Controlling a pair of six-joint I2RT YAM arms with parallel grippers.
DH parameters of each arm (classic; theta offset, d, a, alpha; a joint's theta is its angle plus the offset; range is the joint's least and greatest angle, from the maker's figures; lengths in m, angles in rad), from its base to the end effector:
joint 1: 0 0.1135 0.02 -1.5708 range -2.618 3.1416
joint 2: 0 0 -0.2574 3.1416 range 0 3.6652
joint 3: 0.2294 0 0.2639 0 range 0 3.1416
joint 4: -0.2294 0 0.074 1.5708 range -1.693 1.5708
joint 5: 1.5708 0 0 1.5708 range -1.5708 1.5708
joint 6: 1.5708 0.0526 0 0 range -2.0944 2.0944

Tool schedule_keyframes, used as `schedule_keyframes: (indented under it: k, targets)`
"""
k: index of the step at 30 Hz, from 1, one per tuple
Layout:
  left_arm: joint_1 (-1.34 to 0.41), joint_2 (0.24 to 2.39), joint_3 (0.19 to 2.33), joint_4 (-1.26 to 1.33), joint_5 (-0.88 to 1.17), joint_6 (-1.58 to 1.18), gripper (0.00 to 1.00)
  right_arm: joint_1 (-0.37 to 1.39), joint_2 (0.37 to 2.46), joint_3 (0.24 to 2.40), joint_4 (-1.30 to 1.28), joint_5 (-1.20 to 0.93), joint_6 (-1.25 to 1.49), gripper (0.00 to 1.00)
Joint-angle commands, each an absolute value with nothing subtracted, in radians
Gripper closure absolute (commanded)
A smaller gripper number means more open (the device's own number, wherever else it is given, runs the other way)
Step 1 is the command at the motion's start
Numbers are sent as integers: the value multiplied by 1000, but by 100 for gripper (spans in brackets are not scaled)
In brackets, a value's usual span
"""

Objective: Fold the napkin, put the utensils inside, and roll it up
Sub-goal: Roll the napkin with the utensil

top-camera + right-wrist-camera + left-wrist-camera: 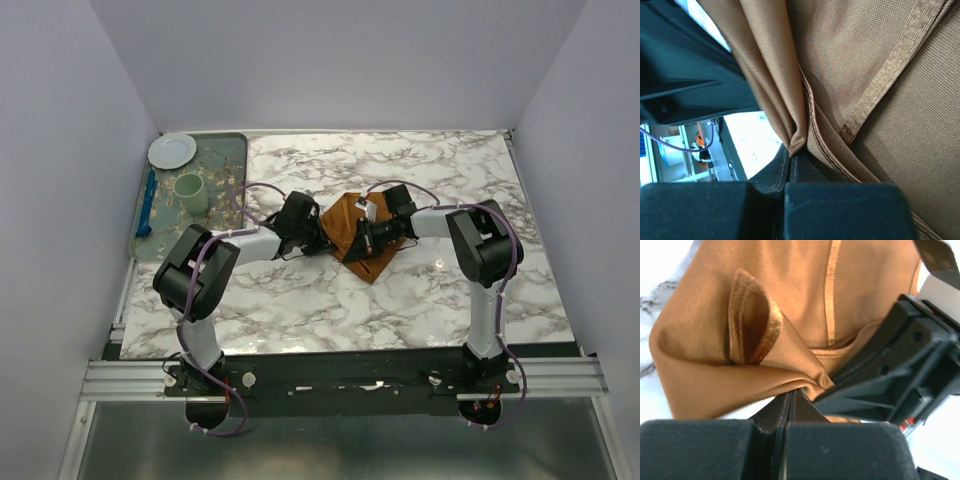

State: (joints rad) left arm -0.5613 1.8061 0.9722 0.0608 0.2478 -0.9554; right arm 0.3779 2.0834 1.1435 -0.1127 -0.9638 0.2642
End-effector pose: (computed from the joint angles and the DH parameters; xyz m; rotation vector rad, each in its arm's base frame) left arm 0.3204 -0.2167 0.1265 -0.3686 2.5310 -0.9712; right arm 0.3538 0.1869 0.0753 -0.5019 2.5466 1.4910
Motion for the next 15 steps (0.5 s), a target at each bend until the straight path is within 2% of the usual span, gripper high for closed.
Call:
schedule_keyframes:
  k: [1,5,12,15]
  targets:
    - [-563,1865,1011,104,265,-980,100,373,2115,1117,-163,-884,259,99]
    - [-561,1913,1038,112,245,-992,100,373,2102,1114,-170,-865,261,98]
    - [-561,1980,1060,37,227,-1017,100,373,2028,1117,-235,-795,227,86]
    - [-561,1991,1057,35,245,-1019,100,373,2022,1137,-261,-776,213,86]
